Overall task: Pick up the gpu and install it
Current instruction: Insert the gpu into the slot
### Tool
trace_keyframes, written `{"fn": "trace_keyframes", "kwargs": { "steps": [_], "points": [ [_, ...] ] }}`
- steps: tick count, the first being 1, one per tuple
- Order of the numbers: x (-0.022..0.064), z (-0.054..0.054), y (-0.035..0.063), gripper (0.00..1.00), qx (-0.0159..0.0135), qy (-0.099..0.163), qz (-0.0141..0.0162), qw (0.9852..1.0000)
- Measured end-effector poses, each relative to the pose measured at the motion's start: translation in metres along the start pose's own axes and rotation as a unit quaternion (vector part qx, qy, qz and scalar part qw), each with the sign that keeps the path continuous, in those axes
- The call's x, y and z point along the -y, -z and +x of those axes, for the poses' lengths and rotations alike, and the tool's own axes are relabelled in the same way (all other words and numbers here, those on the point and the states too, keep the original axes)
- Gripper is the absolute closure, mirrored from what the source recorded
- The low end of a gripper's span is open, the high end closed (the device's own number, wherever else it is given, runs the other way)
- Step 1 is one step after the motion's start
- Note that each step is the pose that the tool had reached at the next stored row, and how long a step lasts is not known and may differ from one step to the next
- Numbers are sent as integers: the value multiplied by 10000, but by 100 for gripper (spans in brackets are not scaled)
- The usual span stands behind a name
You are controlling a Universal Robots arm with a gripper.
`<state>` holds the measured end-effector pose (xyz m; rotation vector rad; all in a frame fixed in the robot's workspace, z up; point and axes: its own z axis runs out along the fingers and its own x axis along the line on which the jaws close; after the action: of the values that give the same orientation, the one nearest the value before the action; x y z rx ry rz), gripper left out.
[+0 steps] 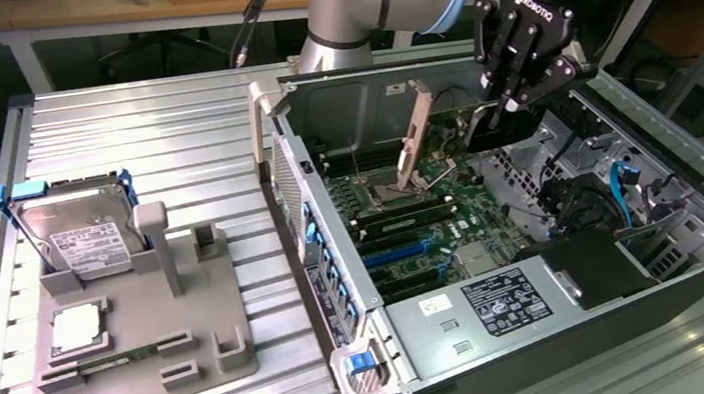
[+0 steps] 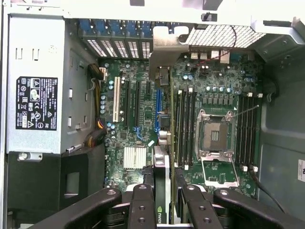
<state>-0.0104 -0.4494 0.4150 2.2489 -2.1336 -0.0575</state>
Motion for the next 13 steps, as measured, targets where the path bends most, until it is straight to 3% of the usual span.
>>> {"fn": "trace_keyframes", "kwargs": {
  "steps": [13],
  "points": [
    [1,0,-19,73,0,5,0,10000]
  ]
}}
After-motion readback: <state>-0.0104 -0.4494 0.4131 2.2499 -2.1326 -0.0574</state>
